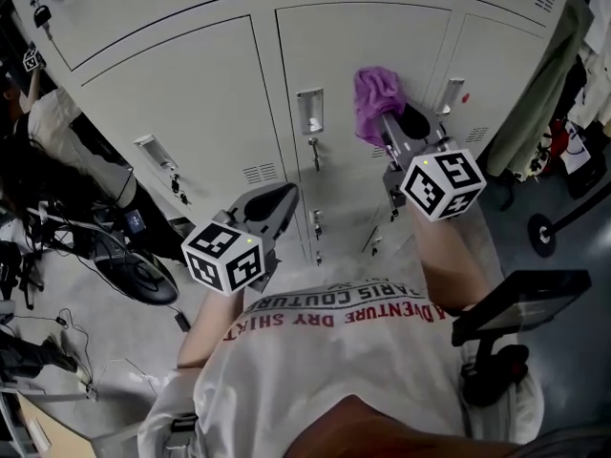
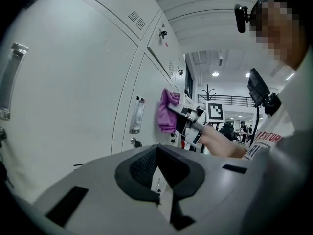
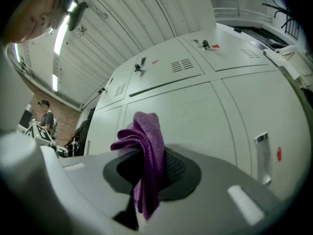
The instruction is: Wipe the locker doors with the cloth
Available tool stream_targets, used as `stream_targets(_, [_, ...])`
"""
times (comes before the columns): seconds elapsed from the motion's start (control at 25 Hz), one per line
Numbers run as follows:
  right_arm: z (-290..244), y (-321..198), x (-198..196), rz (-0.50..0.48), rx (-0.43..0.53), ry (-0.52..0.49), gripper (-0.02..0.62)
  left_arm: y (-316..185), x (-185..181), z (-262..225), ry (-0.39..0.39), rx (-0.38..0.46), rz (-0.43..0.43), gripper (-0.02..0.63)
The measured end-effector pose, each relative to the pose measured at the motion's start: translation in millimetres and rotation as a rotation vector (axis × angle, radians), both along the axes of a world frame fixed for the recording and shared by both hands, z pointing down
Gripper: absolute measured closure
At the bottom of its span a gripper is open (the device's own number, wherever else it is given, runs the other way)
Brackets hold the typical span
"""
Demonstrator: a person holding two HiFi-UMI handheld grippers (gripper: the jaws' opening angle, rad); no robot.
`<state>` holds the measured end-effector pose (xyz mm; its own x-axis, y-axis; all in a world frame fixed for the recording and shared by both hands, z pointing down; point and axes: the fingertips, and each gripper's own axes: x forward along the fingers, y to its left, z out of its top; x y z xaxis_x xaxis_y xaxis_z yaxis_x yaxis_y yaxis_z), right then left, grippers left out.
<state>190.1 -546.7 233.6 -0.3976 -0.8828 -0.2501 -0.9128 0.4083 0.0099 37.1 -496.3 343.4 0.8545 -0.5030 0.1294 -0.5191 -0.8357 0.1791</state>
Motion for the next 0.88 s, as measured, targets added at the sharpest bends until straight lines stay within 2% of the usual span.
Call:
stream_targets(0.16, [36.4,-5.2,-44.7,-0.097,-0.051,0.029,0.538,-0.7,-12.8,1.5,0.003,-0.004,-0.032,0.606])
stream_targets(0.28, [63.8,-10.4,-61.6,-0.127,-0.096,0.026,0.538,-0.6,-18.4,3.7,0.003,-0.009,-0.045,0.606])
stream_targets(0.6, [108.0,-33.4,-80.5,-0.104,-0.161,0.015,0.538,0.1,-28.9,11.7,-0.005,-0.031,-0.068,0.607])
stream_targets(0.88, [109.5,-41.6,-78.9,-0.073,-0.157,0.013,0.538,-0.5,-29.7,10.0,-0.012,-0.031,-0.069,0.607])
